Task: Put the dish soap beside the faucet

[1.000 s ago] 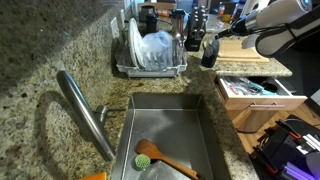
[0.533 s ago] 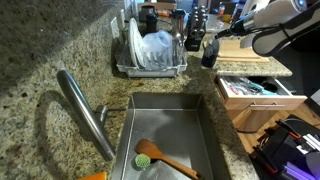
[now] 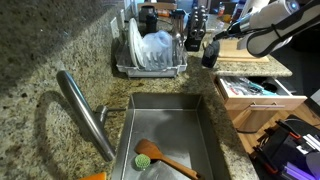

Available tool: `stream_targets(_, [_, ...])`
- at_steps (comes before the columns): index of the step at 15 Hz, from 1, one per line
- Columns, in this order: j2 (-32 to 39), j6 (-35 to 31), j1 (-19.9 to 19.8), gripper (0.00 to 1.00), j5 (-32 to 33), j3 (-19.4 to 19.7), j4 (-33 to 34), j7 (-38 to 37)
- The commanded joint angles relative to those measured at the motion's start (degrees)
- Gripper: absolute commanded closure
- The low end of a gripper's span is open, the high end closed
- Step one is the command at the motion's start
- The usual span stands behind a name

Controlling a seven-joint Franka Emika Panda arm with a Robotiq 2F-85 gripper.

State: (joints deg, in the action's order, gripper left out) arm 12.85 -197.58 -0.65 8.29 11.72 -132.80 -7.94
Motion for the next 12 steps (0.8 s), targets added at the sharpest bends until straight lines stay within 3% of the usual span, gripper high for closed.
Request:
stream_targets(1, [1.38,1.17,-2.87,0.00,2.52,-3.07,0.08,-2.96])
stream_targets(2, [0.12,0.64,-2.35,0.00,-2.55,-3.59,-0.23,1.85])
stream_targets(6, [1.10,0.68,-2.92,0.00,-2.20,-4.46,-0.26,1.04])
stream_targets(7, [2.01,-0.92,0.29,0.00,-0.91,-0.17,0.18,-0.11])
stream_targets(8, [3.86,-2.92,1.08,0.00,-2.47,1.04,1.08,1.10])
stream_targets(10, [5.09,-0.47,3.24,0.00,-4.58,3.93,5.69,3.66])
stream_targets(11, [2.07,-0.25,-1.16,0.00,-4.97,-1.56,1.72,3.82])
stream_targets(12, [2.72,-0.29,-0.45,0.00,-5.66,-0.43,3.05,4.65])
